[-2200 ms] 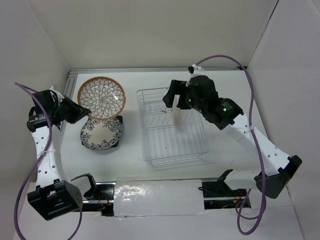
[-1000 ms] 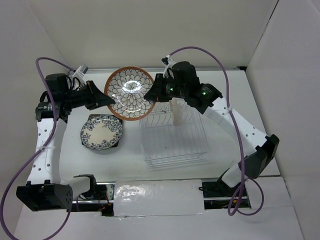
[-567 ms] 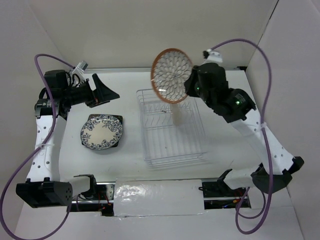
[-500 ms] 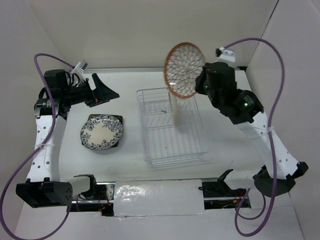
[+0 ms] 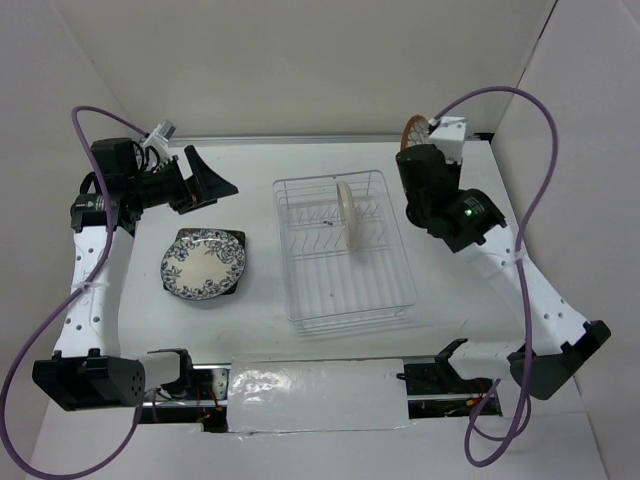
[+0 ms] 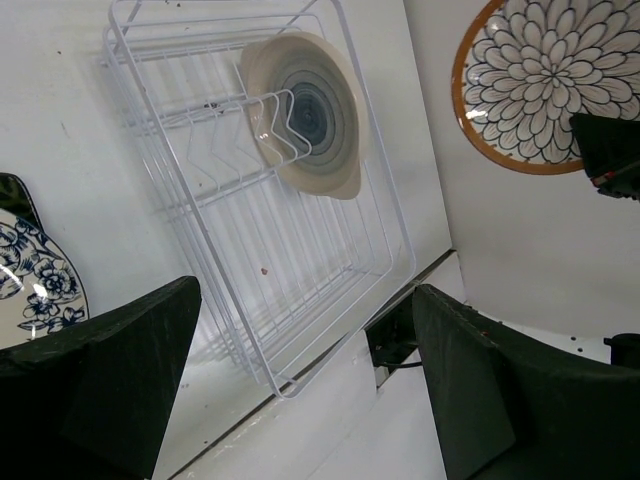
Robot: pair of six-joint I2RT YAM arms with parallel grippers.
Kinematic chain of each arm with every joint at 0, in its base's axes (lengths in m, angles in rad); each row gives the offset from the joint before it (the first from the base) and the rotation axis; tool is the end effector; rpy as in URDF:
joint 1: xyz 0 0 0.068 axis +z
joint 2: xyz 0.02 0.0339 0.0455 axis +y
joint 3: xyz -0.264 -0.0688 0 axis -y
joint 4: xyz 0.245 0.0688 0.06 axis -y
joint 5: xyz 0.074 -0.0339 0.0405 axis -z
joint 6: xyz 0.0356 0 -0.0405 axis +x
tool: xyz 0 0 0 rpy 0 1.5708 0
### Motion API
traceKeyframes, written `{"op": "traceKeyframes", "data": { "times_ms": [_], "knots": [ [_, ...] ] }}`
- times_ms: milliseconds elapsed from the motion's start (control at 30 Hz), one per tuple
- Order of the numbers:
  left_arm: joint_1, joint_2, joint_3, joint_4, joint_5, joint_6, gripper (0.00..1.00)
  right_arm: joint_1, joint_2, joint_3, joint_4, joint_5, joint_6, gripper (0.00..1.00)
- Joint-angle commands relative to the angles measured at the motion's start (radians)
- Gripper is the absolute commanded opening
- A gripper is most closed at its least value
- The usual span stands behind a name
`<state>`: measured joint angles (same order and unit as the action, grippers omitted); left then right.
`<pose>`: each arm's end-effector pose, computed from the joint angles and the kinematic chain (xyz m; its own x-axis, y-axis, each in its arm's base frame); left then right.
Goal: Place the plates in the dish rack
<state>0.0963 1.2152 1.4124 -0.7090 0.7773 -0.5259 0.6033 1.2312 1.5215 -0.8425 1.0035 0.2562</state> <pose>0.2445 -0.0015 0.4192 -0.6927 -0.4264 -0.5816 0.2224 0.6408 -0.7347 0.2055 0.1052 0.4412 -0.3453 -0.0725 -0.9357 0.3865 0.8975 -0.2122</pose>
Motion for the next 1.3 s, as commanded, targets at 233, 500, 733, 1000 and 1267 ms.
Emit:
{"op": "traceKeyframes", "data": {
  "times_ms": [233,500,733,1000,1267],
  "knots": [
    [-0.001,0.015,0.042,-0.012,-0.019,0.037,0.99,0.058,0.074,0.008,0.204,0.055,-0.078,0.0],
    [-0.003,0.0,0.022,-0.014,-0.033,0.04,0.99,0.084,0.172,0.074,0.022,0.061,0.132,0.0],
    [-0.003,-0.002,0.022,-0.029,-0.05,0.052,0.99,0.085,0.214,0.049,-0.015,0.047,0.199,0.0],
    [-0.003,-0.003,0.01,-0.026,-0.05,0.053,0.99,0.067,0.228,-0.001,-0.024,0.03,0.236,0.0],
    [-0.003,-0.002,0.003,-0.026,-0.05,0.053,0.99,0.052,0.245,-0.015,-0.027,0.034,0.241,0.0]
  ]
}}
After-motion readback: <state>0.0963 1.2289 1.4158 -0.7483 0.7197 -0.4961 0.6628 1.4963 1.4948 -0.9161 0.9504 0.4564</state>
